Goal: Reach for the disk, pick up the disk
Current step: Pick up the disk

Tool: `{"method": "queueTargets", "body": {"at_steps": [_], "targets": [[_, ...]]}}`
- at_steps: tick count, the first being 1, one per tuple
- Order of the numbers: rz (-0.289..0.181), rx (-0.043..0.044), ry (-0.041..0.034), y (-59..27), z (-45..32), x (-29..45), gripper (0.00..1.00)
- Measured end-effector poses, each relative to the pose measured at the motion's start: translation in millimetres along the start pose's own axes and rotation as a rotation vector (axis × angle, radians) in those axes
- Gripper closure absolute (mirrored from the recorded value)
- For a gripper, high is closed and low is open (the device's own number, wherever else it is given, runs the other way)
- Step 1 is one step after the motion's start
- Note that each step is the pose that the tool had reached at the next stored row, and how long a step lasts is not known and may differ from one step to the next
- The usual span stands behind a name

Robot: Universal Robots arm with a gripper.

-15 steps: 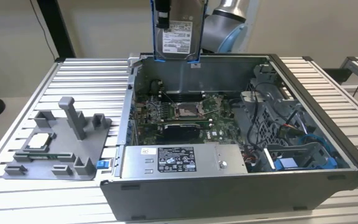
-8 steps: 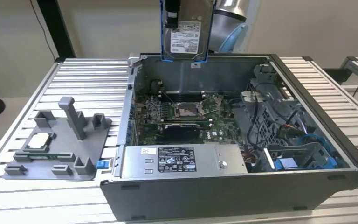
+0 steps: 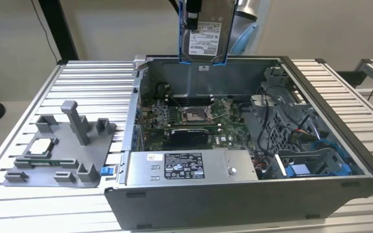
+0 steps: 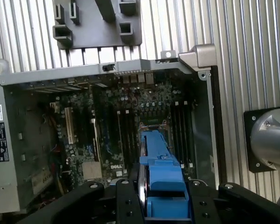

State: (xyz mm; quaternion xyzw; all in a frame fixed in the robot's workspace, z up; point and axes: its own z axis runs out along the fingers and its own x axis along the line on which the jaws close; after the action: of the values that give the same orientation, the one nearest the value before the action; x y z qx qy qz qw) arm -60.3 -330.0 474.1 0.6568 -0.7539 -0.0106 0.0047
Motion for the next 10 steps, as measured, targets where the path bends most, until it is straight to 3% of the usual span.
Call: {"method": "queueTargets", "body": {"at_steps": [10], "targets": [[0.000, -0.0001, 0.0000, -45.0, -1.0, -6.2, 1.00]]}}
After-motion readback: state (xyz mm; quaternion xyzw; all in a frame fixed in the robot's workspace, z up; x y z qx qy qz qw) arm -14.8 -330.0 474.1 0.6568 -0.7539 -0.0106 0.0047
